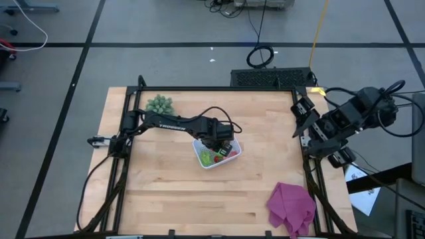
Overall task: Pick and placing Produce into tupperware
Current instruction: Put the strawberry into the white bin, then return to Home Position
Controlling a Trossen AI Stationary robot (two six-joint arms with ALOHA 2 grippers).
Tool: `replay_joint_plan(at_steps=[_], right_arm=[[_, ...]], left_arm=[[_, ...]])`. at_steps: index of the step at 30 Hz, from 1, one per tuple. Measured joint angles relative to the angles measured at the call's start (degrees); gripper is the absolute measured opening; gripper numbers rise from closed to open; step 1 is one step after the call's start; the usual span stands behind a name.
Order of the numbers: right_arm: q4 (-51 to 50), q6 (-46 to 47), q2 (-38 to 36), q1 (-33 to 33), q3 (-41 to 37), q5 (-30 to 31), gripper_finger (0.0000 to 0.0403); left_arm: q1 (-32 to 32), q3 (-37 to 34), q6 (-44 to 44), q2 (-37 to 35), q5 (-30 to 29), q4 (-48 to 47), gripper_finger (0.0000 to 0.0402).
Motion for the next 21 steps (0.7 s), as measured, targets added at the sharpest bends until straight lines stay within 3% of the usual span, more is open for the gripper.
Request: replay_joint_plan(at_steps=[4,15,21], right_arm=[[-0.01,0.00,0.18,0.00,0.00,0.00,0.0180],[0.00,0.03,0.16,0.00,0.00,0.00,0.0180],[-0.03,0.05,0.16,0.00,0.00,0.00,0.0180]], left_arm=[[0.00,0.00,0.11,0.00,-0.24,0.06,0.0100],[0.00,0.00,0.21,0.00,-0.35,0.57,0.0183],[-0.01,0.70,0.17,0.00,-0.33,0.70,0.0203]])
